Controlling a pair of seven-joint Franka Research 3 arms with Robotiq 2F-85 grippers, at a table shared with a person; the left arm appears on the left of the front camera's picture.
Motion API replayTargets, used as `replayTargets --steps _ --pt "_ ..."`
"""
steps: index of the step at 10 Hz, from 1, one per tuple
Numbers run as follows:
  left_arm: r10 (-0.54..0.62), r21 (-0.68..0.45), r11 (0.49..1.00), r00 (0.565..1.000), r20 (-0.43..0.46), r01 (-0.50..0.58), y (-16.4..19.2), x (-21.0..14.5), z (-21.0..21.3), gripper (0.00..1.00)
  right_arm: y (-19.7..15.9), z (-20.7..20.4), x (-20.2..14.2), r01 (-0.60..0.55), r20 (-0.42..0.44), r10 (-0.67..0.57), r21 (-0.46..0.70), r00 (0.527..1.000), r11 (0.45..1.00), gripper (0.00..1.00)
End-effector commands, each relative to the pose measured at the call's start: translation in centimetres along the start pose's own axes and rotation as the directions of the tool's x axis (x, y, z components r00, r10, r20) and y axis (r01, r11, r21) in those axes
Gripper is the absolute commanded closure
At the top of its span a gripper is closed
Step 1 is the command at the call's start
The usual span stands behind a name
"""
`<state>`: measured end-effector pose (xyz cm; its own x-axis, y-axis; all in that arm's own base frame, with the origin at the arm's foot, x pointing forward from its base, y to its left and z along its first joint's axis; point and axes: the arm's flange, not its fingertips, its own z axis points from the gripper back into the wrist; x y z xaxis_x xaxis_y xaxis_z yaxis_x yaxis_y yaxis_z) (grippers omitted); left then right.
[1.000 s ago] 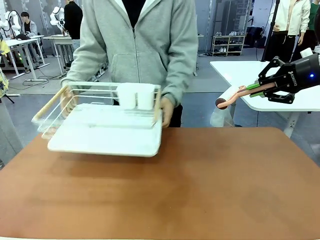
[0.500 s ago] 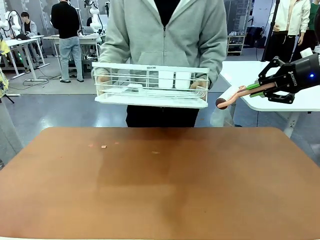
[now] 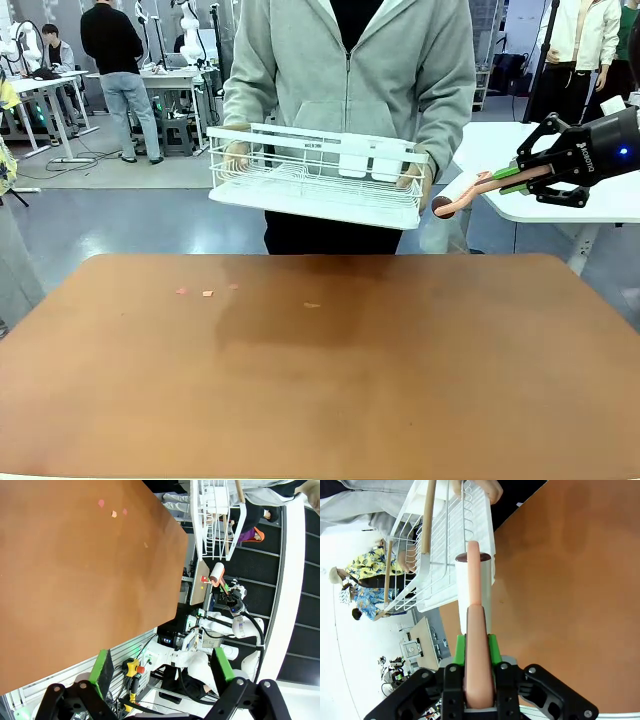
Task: Clean the table.
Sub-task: Clean the table with the Lint Roller when the human lifts the Dish drying rack.
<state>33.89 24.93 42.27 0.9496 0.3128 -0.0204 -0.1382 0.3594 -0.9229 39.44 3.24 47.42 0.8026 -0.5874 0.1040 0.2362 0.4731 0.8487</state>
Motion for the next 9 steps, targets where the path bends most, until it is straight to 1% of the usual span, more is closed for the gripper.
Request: replayTargets --steps 1,5,6,7,8,9 --pt "-0.005 0.0 1.0 1.0 0.004 0.005 0.1 -0.1 0.2 0.0 0.1 -0.1 -0.2 -0.005 -0.004 0.005 -0.004 1.0 1.0 0.99" --pt "-0.005 0.0 1.0 1.0 0.004 0.005 0.1 -0.1 0.2 0.0 0.1 -0.1 -0.2 -0.005 -0.004 0.005 -0.004 1.0 1.0 0.99" --pt "-0.005 0.0 1.0 1.0 0.004 0.005 0.1 -0.1 0.2 0.0 0.0 0.0 0.0 0.0 0.0 0.0 0.0 1.0 1.0 0.79" --pt "-0.005 0.0 1.0 1.0 0.004 0.005 0.1 -0.1 0.2 0.0 1.1 -0.1 0.3 -0.061 -0.066 0.062 0.005 0.996 0.998 0.79" --pt "-0.005 0.0 1.0 1.0 0.004 0.005 0.1 -0.1 0.2 0.0 2.6 -0.7 0.8 -0.123 -0.154 0.124 0.013 0.98 0.992 0.79" --pt "-0.005 0.0 1.0 1.0 0.004 0.005 0.1 -0.1 0.2 0.0 4.2 -2.2 1.2 -0.195 -0.259 0.198 0.037 0.945 0.98 0.79"
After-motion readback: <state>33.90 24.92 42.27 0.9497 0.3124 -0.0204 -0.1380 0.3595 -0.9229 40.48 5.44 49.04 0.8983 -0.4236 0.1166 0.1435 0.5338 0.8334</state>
